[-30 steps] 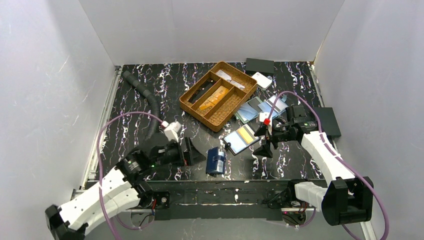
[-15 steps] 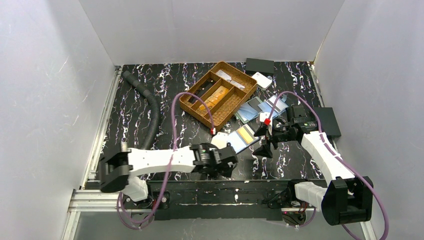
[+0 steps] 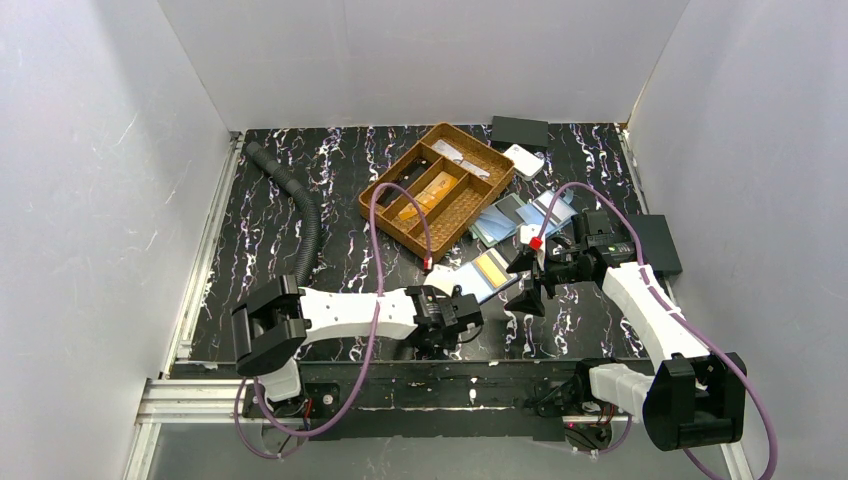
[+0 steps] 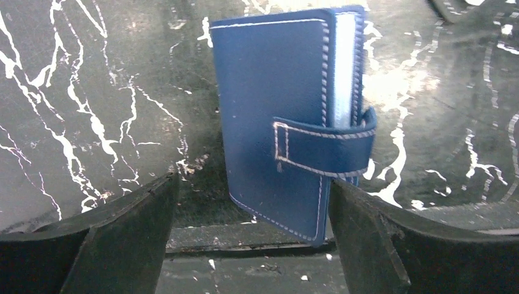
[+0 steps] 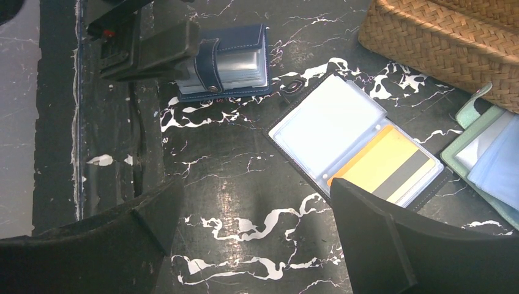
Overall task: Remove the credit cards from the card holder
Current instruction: Open the card holder at the center of the board.
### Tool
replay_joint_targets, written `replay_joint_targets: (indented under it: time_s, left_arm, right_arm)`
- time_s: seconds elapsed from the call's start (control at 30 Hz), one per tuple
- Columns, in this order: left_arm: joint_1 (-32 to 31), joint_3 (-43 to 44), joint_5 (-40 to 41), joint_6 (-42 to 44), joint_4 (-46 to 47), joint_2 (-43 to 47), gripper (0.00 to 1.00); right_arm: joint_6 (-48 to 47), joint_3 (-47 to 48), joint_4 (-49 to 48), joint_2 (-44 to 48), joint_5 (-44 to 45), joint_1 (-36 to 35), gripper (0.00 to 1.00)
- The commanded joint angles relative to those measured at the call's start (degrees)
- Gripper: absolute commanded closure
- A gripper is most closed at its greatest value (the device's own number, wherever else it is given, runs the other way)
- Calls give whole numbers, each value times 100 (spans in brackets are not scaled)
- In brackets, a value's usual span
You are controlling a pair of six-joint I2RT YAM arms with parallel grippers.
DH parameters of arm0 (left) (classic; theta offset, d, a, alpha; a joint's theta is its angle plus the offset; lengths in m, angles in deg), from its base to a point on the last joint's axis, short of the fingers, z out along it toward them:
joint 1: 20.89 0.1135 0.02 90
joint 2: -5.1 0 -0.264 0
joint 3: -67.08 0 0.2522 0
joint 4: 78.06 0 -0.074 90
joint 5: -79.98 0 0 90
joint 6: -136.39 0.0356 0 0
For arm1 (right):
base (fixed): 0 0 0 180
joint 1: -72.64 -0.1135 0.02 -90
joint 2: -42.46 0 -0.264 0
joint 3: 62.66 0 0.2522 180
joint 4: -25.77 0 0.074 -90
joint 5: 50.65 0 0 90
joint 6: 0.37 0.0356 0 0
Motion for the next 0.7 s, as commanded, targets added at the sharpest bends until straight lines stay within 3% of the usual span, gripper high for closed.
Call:
replay_joint_targets:
  time_s: [0.0,0.23,0.33,0.5,0.67]
  left_arm:
    - [260,-415,195,-24,173,433,17]
    - [933,-1459,-526,113,1130,1392,46]
    - [1182,-2150,-1016,246,1872,2126,53]
    - [1861,-3174,-2085,489,3068,3167,60]
    - [2302,-3405,-2476,1031,3236,3600,57]
  right_arm:
    - [-124,17,35,40,-196,36,2]
    - [-156,17,58,40,-205,36,2]
    - [-184,26,75,26,-214,38,2]
    - [-211,26,100,-2,-228,41,2]
    - [-213,26,120,-49,-274,36,2]
